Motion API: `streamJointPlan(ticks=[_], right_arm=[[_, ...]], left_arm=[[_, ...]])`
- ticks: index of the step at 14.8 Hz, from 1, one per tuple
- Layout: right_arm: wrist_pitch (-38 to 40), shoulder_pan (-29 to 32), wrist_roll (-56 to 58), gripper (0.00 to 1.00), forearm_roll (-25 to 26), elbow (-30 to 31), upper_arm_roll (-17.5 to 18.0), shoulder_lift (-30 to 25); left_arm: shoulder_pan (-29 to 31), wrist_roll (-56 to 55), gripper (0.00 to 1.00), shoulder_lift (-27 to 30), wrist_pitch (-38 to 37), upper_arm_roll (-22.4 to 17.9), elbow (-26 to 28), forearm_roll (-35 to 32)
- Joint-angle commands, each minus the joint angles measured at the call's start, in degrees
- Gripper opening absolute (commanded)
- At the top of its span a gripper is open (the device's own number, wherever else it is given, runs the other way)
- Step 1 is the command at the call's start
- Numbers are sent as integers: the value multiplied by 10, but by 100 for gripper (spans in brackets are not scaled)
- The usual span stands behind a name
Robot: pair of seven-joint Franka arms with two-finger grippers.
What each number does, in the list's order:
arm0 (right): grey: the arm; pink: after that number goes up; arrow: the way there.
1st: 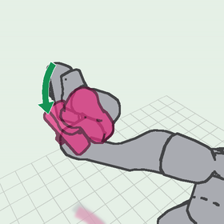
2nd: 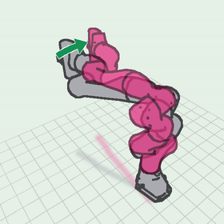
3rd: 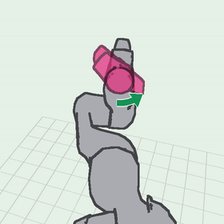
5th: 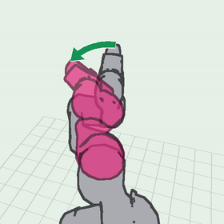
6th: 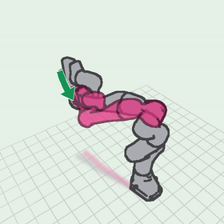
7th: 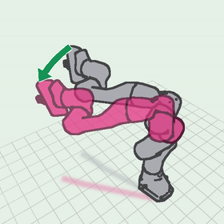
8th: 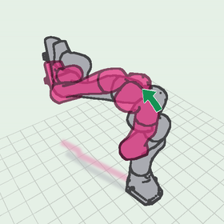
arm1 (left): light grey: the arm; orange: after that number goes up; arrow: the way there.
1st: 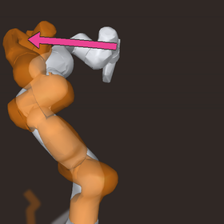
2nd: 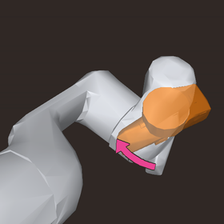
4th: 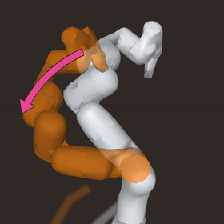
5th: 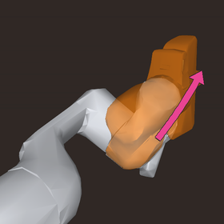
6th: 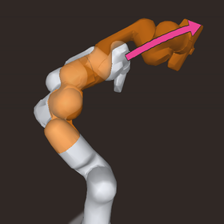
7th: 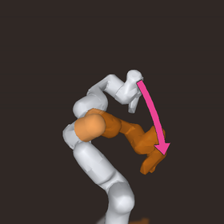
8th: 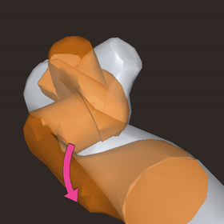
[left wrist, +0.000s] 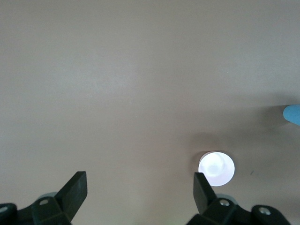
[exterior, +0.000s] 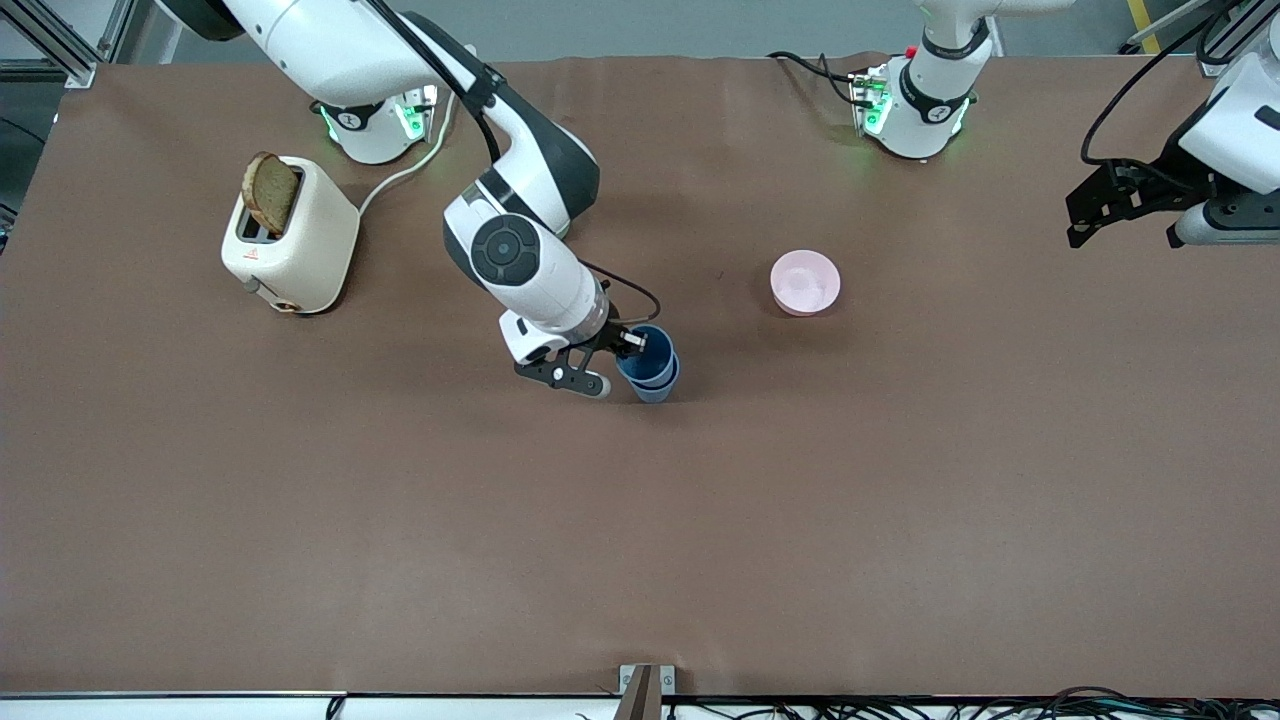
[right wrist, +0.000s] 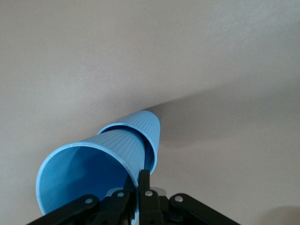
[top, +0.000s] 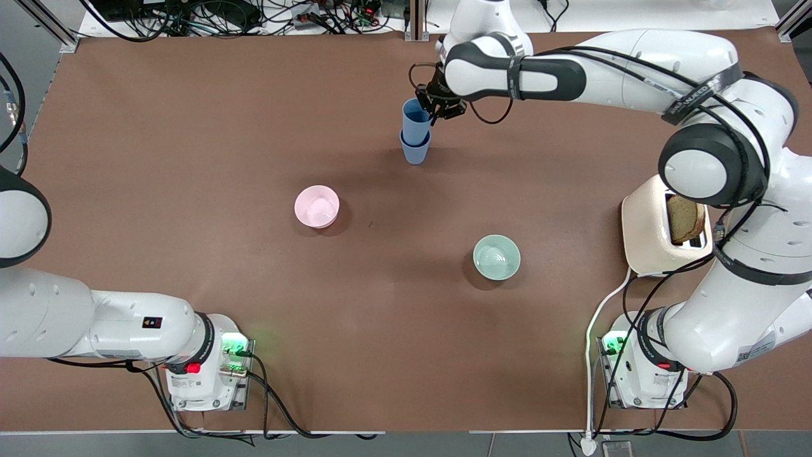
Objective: Stack blue cups with both arms
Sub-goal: 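Lower the held cup into the placed cup and open the right gripper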
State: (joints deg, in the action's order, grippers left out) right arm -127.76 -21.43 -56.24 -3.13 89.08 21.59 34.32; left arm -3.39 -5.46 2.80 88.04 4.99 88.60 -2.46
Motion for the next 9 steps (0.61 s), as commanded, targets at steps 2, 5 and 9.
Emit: streamJointPlan(ticks=[2, 5, 9], right_arm=[[-9, -5, -15, 41, 12, 1, 1, 9], [-4, 1, -30, 88, 12, -6, 1, 5], [27, 41, -13, 100, 14, -6, -3, -58]], left_arm=[[4, 11, 100, -2, 7, -1, 3, 12], [2, -9, 100, 2, 0, -1, 4, 18], [6, -27, 100, 10, -9, -2, 18, 18]])
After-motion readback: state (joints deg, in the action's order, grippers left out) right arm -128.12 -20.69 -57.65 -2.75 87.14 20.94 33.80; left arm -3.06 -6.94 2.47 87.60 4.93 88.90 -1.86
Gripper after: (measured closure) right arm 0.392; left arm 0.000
